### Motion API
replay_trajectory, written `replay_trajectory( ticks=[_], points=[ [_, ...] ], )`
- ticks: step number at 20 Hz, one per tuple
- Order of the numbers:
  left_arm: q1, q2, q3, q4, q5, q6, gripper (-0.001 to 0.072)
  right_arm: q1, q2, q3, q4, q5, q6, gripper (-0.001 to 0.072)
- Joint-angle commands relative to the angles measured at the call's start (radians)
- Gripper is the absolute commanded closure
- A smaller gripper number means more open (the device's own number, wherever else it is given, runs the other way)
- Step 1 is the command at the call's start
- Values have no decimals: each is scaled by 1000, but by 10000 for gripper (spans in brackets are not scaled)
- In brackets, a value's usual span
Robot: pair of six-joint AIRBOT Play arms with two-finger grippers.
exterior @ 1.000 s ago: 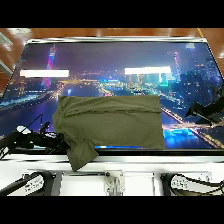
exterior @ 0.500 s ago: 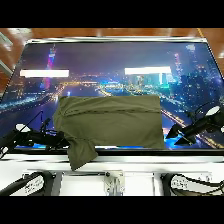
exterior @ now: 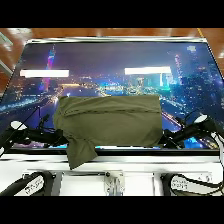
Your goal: Fold the shirts.
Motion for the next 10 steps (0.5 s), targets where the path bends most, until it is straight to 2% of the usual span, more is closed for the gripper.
replay_trajectory(
  ticks=[1, 2, 4, 7, 10],
  points=[
    [0, 15, 39, 1, -17, 3, 667, 90, 0, -4, 12, -85, 12, 584],
    [0, 16, 69, 4, -17, 3, 667, 100, 9, 9, 22, -76, 8, 641],
    [0, 18, 156, 3, -31, 24, 667, 103, 51, 56, 68, -63, -39, 642],
    [-1, 3, 310, 2, -39, 33, 668, 105, 100, 185, 109, -89, -8, 644],
    [-1, -92, 441, -18, -27, 21, 668, 152, 73, 303, 123, -165, 21, 644]
  ],
)
